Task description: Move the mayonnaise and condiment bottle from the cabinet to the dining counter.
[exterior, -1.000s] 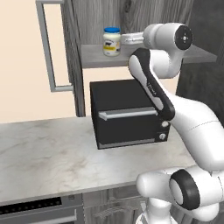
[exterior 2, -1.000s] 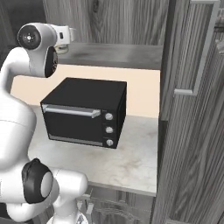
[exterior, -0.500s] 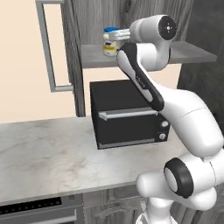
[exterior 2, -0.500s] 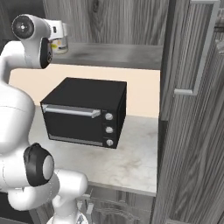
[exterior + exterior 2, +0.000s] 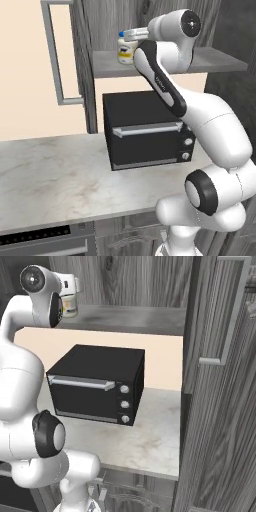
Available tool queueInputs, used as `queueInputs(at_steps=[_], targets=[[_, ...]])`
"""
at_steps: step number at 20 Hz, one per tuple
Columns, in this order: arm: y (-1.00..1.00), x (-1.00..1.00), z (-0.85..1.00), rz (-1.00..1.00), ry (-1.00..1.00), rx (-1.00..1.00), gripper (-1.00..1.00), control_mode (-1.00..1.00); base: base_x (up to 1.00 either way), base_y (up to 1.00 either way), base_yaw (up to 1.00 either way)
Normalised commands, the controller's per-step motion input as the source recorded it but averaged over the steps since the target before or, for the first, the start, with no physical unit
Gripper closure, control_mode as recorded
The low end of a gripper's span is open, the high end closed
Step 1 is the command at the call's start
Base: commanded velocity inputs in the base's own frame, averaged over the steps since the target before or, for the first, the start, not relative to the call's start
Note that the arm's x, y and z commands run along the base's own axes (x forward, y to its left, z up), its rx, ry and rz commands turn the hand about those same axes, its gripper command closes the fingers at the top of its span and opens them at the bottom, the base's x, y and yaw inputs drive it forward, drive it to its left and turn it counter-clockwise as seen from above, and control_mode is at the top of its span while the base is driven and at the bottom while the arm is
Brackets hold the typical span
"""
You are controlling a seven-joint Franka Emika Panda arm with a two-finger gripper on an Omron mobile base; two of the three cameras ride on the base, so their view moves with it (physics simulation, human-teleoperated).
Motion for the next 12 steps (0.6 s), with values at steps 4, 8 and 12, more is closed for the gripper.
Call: queueInputs(at_steps=[4,8,12], targets=[[0.02,0.04,0.0,0.0,0.0,0.0,-1.0,-1.0,0.0,0.0,0.0],[0.12,0.21,0.0,0.0,0.0,0.0,-1.0,-1.0,0.0,0.0,0.0],[0.06,0.29,0.01,0.0,0.0,0.0,-1.0,-1.0,0.0,0.0,0.0]])
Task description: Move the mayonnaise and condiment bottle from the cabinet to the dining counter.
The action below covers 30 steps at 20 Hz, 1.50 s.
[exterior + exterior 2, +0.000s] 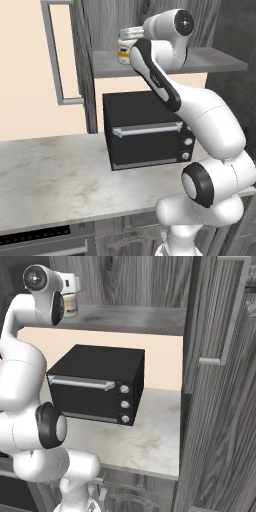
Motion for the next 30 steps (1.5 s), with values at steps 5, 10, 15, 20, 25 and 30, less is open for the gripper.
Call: queueInputs(at_steps=[5,10,15,20,25,30], targets=[[0.0,0.25,0.0,0.0,0.0,0.0,-1.0,-1.0,0.0,0.0,0.0],[0.09,0.23,0.0,0.0,0.0,0.0,-1.0,-1.0,0.0,0.0,0.0],[0.13,0.19,0.0,0.0,0.0,0.0,-1.0,-1.0,0.0,0.0,0.0],[0.1,0.16,-0.02,0.0,0.01,0.0,-1.0,-1.0,0.0,0.0,0.0],[0.14,0.15,-0.07,0.0,0.02,-0.01,-1.0,-1.0,0.0,0.0,0.0],[0.06,0.13,-0.1,0.0,0.01,0.0,-1.0,-1.0,0.0,0.0,0.0]])
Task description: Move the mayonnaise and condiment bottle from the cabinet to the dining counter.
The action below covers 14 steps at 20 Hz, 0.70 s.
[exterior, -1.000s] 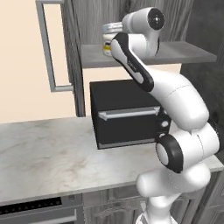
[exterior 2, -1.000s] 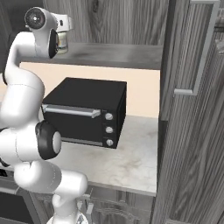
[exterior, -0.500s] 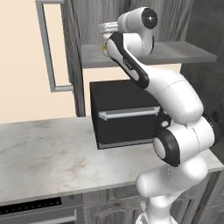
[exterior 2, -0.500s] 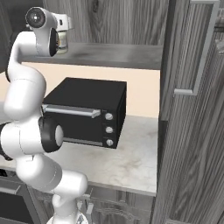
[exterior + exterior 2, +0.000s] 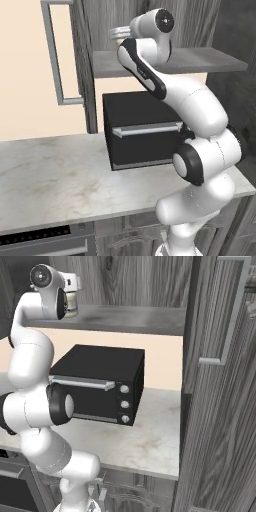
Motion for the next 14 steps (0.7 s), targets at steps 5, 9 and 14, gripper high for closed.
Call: queueInputs(at_steps=[5,9,14], targets=[[0.0,0.1,-0.16,0.0,0.0,0.0,-1.0,-1.0,0.0,0.0,0.0],[0.0,0.08,-0.15,0.0,0.0,0.0,-1.0,-1.0,0.0,0.0,0.0],[0.0,0.15,-0.02,0.0,0.0,0.0,-1.0,-1.0,0.0,0.0,0.0]])
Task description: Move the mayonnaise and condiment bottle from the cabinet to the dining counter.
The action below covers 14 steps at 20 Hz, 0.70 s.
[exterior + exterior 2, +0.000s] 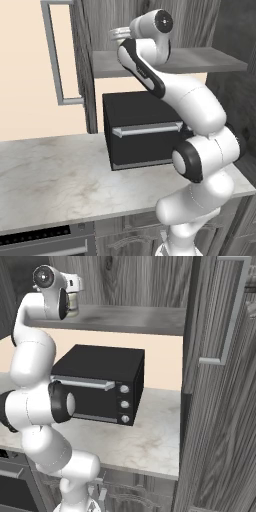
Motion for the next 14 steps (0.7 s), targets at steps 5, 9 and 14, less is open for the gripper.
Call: queueInputs(at_steps=[5,9,14], targets=[[0.0,0.13,-0.08,0.0,0.0,0.0,-1.0,-1.0,0.0,0.0,0.0],[0.0,0.01,-0.23,0.0,0.0,0.0,1.0,-1.0,0.0,0.0,0.0],[0.0,0.0,-0.04,0.0,0.0,0.0,1.0,-1.0,0.0,0.0,0.0]])
